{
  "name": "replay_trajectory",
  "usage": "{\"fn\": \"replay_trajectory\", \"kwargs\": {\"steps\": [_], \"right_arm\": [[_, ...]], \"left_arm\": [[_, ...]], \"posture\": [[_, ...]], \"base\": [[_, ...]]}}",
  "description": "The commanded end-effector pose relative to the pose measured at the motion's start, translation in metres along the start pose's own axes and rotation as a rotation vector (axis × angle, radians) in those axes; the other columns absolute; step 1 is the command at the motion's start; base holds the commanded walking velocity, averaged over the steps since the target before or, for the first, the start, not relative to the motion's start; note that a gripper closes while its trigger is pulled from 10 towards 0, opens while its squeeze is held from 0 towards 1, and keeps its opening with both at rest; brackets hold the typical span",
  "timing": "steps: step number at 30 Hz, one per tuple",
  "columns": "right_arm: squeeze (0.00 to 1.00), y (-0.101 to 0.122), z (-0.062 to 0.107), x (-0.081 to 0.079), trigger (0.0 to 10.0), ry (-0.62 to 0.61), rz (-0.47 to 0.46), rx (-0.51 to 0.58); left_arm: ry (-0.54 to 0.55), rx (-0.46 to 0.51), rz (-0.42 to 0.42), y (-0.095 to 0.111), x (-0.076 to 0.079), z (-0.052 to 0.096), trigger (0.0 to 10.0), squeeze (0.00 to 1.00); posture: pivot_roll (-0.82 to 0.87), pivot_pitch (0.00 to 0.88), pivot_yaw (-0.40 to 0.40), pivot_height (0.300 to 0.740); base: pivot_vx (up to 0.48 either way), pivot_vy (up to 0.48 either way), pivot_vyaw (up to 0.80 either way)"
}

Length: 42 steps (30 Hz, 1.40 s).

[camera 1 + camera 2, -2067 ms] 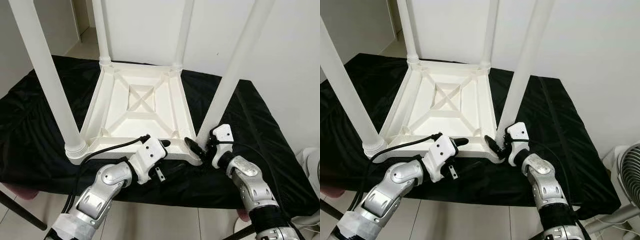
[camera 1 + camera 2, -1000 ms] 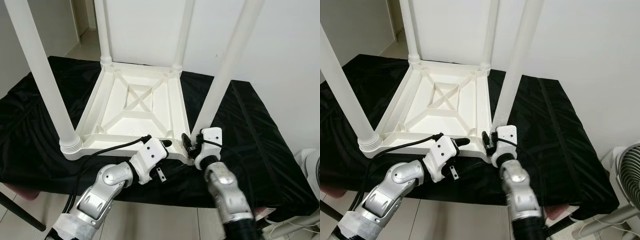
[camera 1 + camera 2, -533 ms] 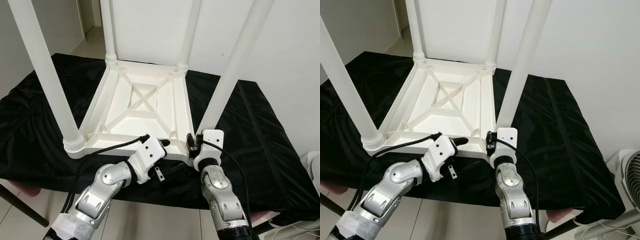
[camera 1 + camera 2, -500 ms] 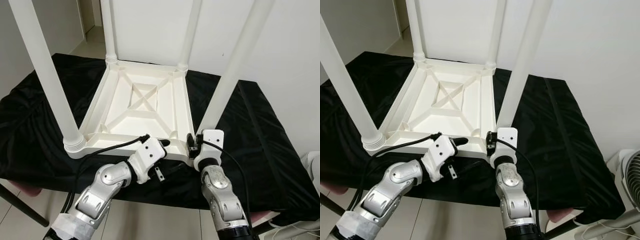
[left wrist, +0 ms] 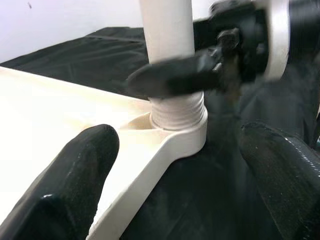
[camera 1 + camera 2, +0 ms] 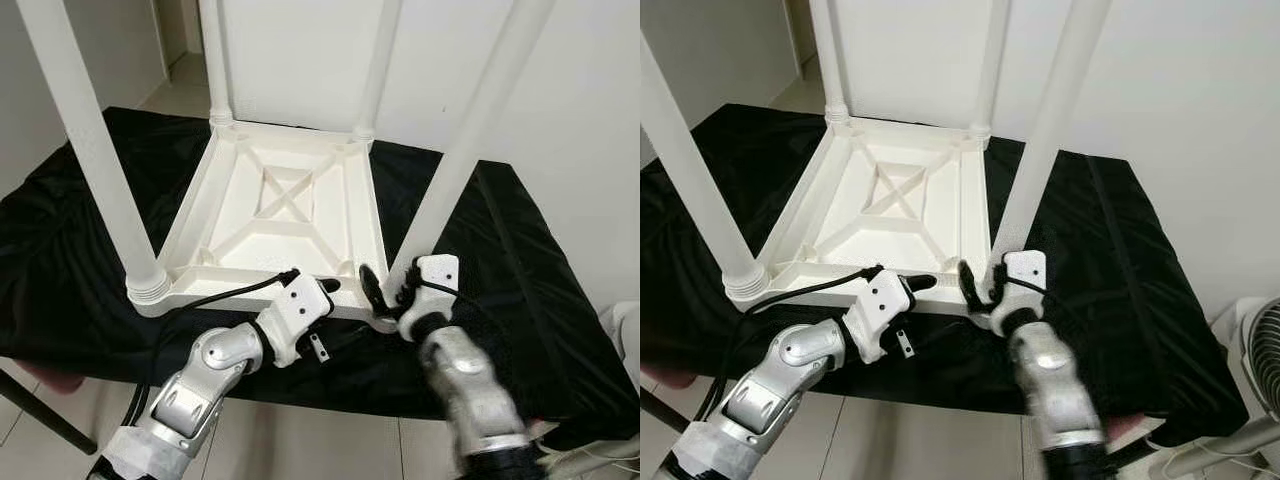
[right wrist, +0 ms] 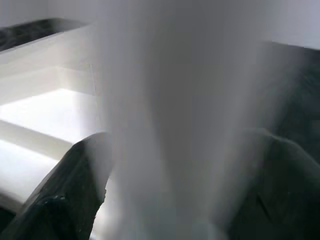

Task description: Building children table

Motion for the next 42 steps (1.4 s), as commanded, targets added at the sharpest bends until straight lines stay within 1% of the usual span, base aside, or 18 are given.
{"fn": "replay_trajectory", "kwargs": {"steps": [1,4,6,10,12,13,14,15,18,19,23,30,31,34,36,37,38,42], "right_arm": [[0.00,-0.002,-0.002,-0.004,10.0,0.082,0.019,0.007],[0.00,-0.004,-0.006,0.002,10.0,0.159,0.041,-0.004],[0.00,-0.004,-0.006,0.003,10.0,0.167,0.038,-0.005],[0.00,-0.002,-0.016,0.007,10.0,0.236,0.029,-0.005],[0.00,-0.003,-0.022,0.006,10.0,0.283,0.064,-0.016],[0.00,-0.005,-0.028,0.003,6.7,0.312,0.085,-0.023],[0.00,-0.005,-0.029,0.003,6.7,0.317,0.087,-0.024],[0.00,-0.005,-0.030,0.002,2.9,0.320,0.088,-0.024],[0.00,-0.007,-0.031,0.002,3.0,0.326,0.080,-0.028],[0.00,-0.008,-0.032,0.000,0.0,0.338,0.074,-0.030],[0.00,-0.014,-0.031,-0.004,0.0,0.365,0.057,-0.040],[0.00,-0.018,-0.028,-0.003,0.0,0.371,0.034,-0.030],[0.00,-0.017,-0.025,-0.001,10.0,0.343,0.012,-0.025],[0.00,-0.015,-0.022,-0.001,10.0,0.325,-0.026,-0.021],[0.00,-0.015,-0.022,0.000,10.0,0.297,-0.022,-0.021],[0.00,-0.012,-0.022,0.002,10.0,0.257,-0.002,-0.012],[0.00,-0.008,-0.021,0.005,10.0,0.183,0.035,0.011],[0.00,-0.004,-0.020,0.010,10.0,0.030,0.055,0.014]], "left_arm": [[-0.050,-0.005,-0.003,0.000,0.007,-0.001,10.0,0.00],[-0.052,-0.007,-0.003,0.000,0.007,0.000,10.0,0.00],[-0.053,-0.007,-0.003,0.000,0.007,0.000,10.0,0.00],[-0.066,-0.009,-0.005,0.001,0.007,0.002,10.0,0.00],[-0.067,-0.010,-0.007,0.001,0.006,0.002,10.0,0.00],[-0.063,-0.012,-0.013,0.001,0.004,0.002,10.0,0.00],[-0.062,-0.012,-0.015,0.001,0.004,0.002,10.0,0.00],[-0.061,-0.012,-0.016,0.001,0.004,0.002,10.0,0.00],[-0.061,-0.011,-0.015,0.002,0.004,0.002,10.0,0.00],[-0.060,-0.009,-0.015,0.002,0.004,0.001,10.0,0.00],[-0.055,-0.008,-0.015,0.003,0.003,0.001,10.0,0.00],[-0.059,-0.010,-0.013,0.002,0.006,0.002,10.0,0.00],[-0.061,-0.009,-0.012,0.002,0.006,0.001,10.0,0.00],[-0.060,-0.009,-0.010,0.002,0.006,0.002,10.0,0.00],[-0.061,-0.009,-0.008,0.002,0.006,0.002,10.0,0.00],[-0.061,-0.011,-0.007,0.001,0.007,0.002,10.0,0.00],[-0.063,-0.014,-0.005,0.000,0.008,0.003,10.0,0.00],[-0.068,-0.014,-0.002,0.000,0.009,0.002,10.0,0.00]], "posture": [[-0.06,0.000,-0.073,0.740],[-0.06,0.000,-0.071,0.740],[-0.06,0.000,-0.071,0.740],[-0.05,0.000,-0.069,0.740],[-0.05,0.000,-0.070,0.740],[-0.05,0.000,-0.069,0.740],[-0.05,0.000,-0.069,0.740],[-0.05,0.000,-0.069,0.740],[-0.04,0.000,-0.072,0.740],[-0.04,0.000,-0.075,0.740],[-0.03,0.000,-0.078,0.740],[-0.04,0.000,-0.075,0.740],[-0.04,0.000,-0.079,0.740],[-0.05,0.000,-0.082,0.740],[-0.05,0.000,-0.081,0.740],[-0.05,0.000,-0.081,0.740],[-0.05,0.000,-0.081,0.740],[-0.06,0.000,-0.082,0.740]], "base": [[0.000,0.000,0.00],[0.000,0.000,0.00],[0.000,0.000,0.00],[0.000,0.000,0.00],[0.000,0.000,0.00],[0.000,0.000,0.00],[0.000,0.000,0.00],[0.000,0.000,0.00],[0.000,0.000,0.00],[0.000,0.000,0.00],[0.000,0.000,0.00],[0.000,0.000,0.00],[0.000,0.000,0.00],[0.000,0.000,0.00],[0.000,0.000,0.00],[0.000,0.000,0.00],[0.000,0.000,0.00],[0.000,0.000,0.00]]}}
Point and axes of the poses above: a point about 5 cm out from each wrist's last joint towards the gripper, its own z axis pointing back from the gripper into the wrist, its own y axis along the axis of the wrist's last joint, x = y × z, the point moved 3 cm from there along -z, pointing out of the wrist towards the gripper, and after that the axes turned 4 degrees about z, right-handed, at the moved point
